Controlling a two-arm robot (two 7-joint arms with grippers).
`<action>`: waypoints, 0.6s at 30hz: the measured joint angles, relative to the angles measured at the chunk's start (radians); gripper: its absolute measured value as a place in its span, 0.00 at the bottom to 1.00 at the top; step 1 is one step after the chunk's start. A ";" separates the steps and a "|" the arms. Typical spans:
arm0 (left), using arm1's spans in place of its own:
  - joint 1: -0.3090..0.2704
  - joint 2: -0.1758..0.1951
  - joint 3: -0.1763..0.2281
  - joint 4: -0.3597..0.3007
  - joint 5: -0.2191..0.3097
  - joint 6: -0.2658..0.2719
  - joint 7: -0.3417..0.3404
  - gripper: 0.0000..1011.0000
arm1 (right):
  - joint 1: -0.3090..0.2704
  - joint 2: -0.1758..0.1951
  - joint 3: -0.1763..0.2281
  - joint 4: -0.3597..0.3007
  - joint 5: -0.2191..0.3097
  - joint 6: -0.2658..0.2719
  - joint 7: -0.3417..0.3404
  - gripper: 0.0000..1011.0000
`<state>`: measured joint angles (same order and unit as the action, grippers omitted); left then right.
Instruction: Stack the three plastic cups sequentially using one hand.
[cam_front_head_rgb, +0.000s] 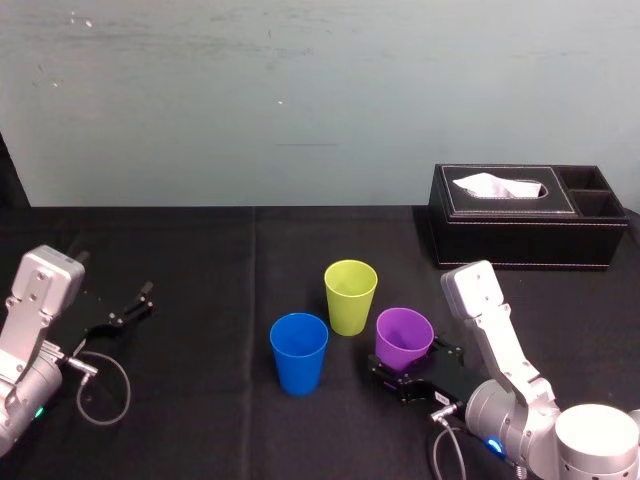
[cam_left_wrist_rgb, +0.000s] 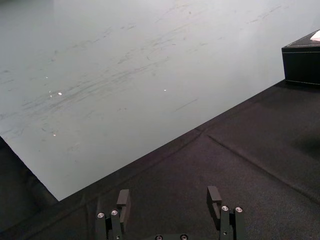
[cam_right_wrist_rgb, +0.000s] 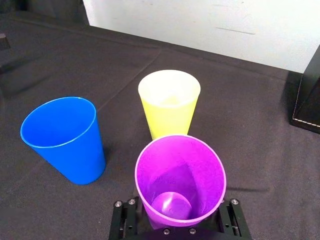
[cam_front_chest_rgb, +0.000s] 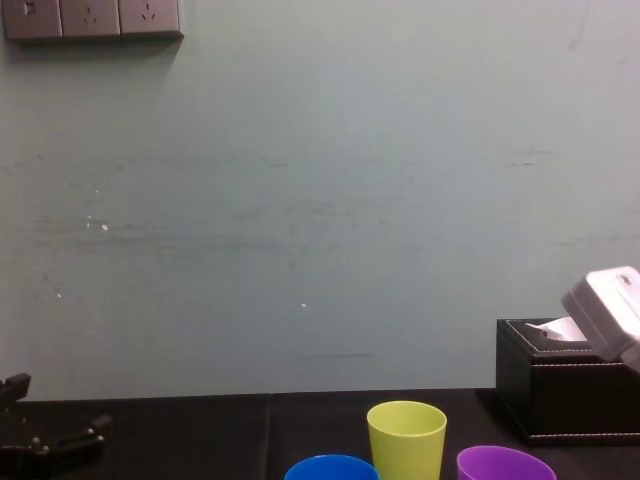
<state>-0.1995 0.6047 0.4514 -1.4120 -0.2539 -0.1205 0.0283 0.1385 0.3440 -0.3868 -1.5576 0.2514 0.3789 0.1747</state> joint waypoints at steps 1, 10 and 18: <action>0.000 0.000 0.000 0.000 0.000 0.000 0.000 0.99 | 0.000 0.000 0.000 0.000 0.000 0.000 0.000 0.72; 0.000 0.000 0.000 0.000 0.000 0.000 0.000 0.99 | 0.001 0.006 0.003 -0.023 -0.012 0.004 0.000 0.70; 0.000 0.000 0.000 0.000 0.000 0.000 0.000 0.99 | 0.042 0.029 0.015 -0.108 -0.045 0.054 0.038 0.70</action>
<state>-0.1995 0.6047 0.4514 -1.4120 -0.2539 -0.1205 0.0283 0.1803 0.3728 -0.3716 -1.6656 0.2065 0.4332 0.2131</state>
